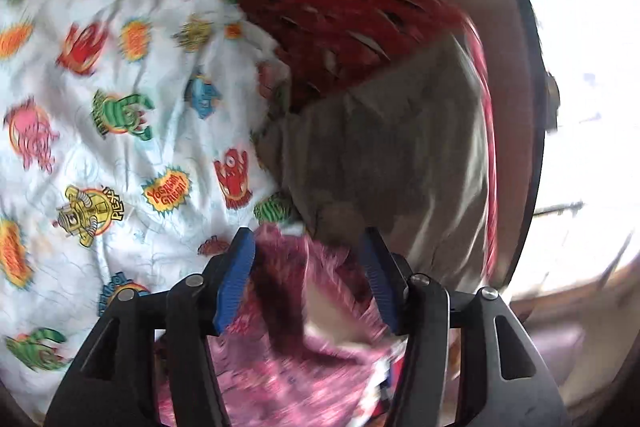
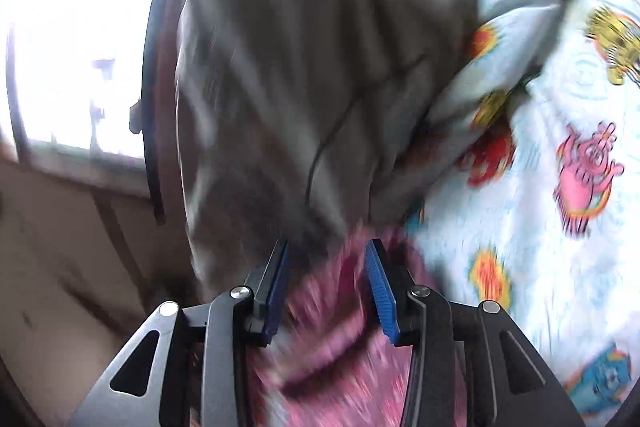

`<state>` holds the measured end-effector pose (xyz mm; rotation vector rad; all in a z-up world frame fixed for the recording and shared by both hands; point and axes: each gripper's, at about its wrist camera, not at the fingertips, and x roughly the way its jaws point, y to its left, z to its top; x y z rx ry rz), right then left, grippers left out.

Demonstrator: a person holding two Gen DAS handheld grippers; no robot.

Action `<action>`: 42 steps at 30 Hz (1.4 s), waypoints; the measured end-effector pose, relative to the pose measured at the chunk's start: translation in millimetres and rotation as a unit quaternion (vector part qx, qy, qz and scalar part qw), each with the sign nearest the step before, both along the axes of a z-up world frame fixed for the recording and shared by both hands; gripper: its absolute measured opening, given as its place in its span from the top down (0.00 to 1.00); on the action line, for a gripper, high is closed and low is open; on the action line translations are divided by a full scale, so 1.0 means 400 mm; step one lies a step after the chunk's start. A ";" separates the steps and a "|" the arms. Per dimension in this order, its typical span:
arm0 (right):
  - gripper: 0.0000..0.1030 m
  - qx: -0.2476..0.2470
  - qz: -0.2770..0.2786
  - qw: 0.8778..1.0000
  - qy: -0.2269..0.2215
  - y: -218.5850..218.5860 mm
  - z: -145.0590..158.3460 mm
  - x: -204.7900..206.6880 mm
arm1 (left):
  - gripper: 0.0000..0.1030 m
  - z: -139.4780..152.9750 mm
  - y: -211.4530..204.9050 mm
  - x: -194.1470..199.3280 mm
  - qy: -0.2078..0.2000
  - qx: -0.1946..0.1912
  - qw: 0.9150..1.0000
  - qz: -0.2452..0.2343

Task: Fold small clothes

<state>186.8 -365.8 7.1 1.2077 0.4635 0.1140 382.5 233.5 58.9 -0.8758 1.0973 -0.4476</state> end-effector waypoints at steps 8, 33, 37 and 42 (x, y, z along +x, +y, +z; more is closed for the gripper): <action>0.60 -0.118 0.149 0.978 0.086 0.221 -0.044 0.134 | 0.47 -0.083 -0.309 -0.146 -0.052 0.116 0.950 -0.285; 0.95 -0.227 0.073 0.968 0.081 0.108 -0.007 0.164 | 0.97 -0.049 -0.141 -0.055 -0.066 0.215 0.965 -0.139; 0.96 -0.236 0.026 0.970 0.045 0.102 0.042 0.162 | 0.98 -0.072 -0.129 -0.006 -0.058 0.238 0.965 -0.093; 0.95 -0.217 0.010 0.963 0.157 0.088 -0.077 0.207 | 0.97 -0.146 -0.116 -0.010 -0.016 0.245 0.967 -0.069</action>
